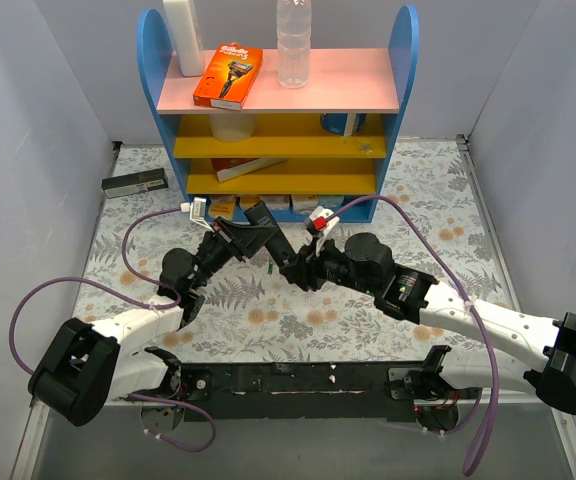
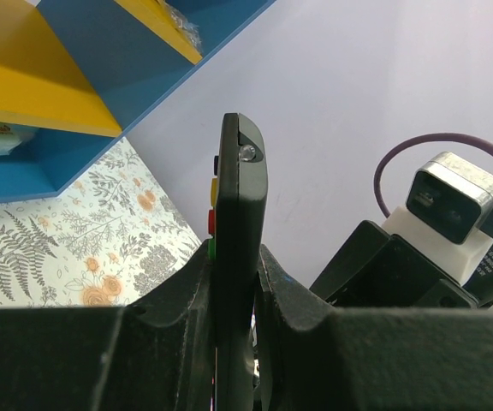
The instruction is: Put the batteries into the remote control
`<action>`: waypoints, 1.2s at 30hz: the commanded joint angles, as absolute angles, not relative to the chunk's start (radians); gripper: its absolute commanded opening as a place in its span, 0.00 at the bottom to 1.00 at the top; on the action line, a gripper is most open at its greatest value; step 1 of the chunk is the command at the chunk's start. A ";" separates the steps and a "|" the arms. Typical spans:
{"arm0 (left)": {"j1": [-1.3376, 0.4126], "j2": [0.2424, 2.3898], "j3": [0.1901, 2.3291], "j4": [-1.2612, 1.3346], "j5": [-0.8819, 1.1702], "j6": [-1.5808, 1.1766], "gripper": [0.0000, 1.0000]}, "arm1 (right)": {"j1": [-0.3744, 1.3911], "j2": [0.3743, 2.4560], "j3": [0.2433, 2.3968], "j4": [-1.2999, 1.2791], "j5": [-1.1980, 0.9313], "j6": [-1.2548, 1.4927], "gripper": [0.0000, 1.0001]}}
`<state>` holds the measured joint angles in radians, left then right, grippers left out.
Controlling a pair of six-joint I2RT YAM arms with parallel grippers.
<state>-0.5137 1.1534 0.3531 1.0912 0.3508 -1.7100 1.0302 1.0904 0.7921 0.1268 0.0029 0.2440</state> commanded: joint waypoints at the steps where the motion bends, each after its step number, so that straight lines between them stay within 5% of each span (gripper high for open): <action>1: -0.522 1.101 0.356 1.183 0.408 -1.756 0.00 | 1.025 1.094 0.838 0.086 0.069 0.219 0.43; 14: -0.522 1.100 0.348 1.186 0.423 -1.763 0.00 | 1.025 1.068 0.877 0.066 0.045 0.155 0.65; 36: -0.522 1.072 0.344 1.146 0.417 -1.759 0.00 | 1.025 1.058 0.957 0.020 -0.087 0.107 0.74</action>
<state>-0.5117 1.1206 0.3500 1.1217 0.3489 -1.7267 1.0428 1.0798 0.8963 -0.0025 -0.1158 0.1417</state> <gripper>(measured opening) 0.173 0.732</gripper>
